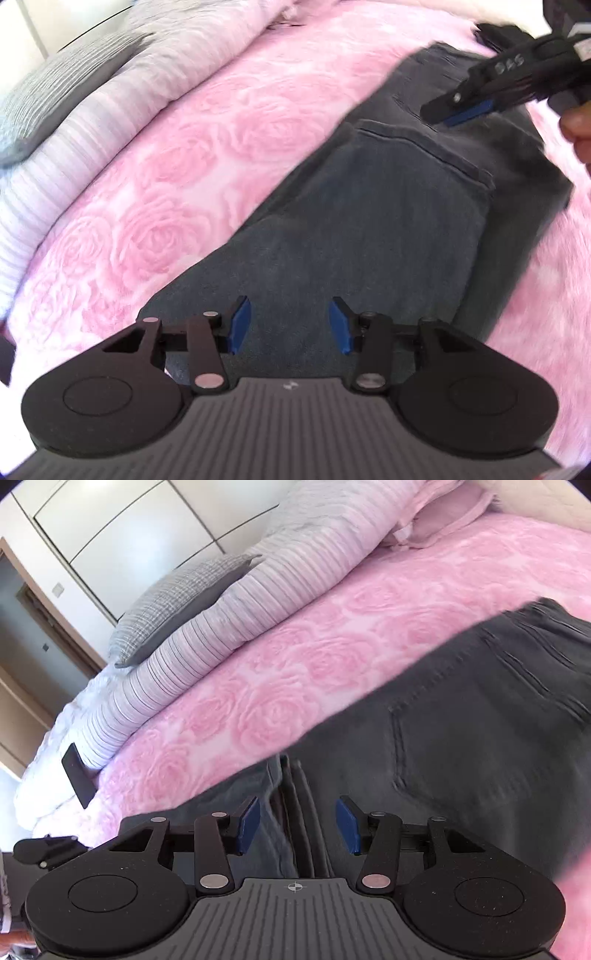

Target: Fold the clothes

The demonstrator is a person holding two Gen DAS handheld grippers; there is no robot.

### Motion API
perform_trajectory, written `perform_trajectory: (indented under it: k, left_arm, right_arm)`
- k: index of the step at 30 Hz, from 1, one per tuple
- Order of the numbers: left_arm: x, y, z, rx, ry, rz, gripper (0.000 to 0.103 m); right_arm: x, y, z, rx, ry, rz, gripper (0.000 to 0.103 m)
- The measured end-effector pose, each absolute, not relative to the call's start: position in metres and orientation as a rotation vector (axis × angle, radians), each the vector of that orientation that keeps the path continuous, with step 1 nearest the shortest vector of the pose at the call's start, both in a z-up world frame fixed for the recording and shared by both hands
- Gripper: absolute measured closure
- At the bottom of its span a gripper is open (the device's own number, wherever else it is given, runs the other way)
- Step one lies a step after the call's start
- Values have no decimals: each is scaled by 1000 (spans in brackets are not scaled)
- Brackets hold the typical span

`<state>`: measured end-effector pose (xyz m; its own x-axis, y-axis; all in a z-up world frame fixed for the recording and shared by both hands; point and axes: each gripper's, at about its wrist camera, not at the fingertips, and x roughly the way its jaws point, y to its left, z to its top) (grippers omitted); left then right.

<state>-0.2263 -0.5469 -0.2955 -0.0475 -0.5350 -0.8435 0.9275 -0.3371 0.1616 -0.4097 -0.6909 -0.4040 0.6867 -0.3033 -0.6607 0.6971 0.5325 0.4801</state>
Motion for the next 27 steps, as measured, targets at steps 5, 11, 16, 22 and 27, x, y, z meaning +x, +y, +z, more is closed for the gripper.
perform_trajectory:
  k: [5, 11, 16, 22, 27]
  left_arm:
    - [-213, -543, -314, 1035, 586, -1611, 61]
    - [-207, -536, -308, 980, 593, -1608, 62]
    - [-199, -541, -309, 944, 567, -1599, 62]
    - [-197, -546, -315, 986, 590, -1625, 61]
    - [-191, -545, -316, 982, 605, -1630, 61]
  right_arm:
    - [-370, -731, -434, 829, 632, -526, 53]
    - [-357, -739, -440, 855, 750, -467, 83]
    - [-338, -749, -410, 743, 646, -429, 83]
    - [-334, -757, -447, 814, 744, -475, 83]
    - [-344, -748, -440, 782, 758, -522, 83]
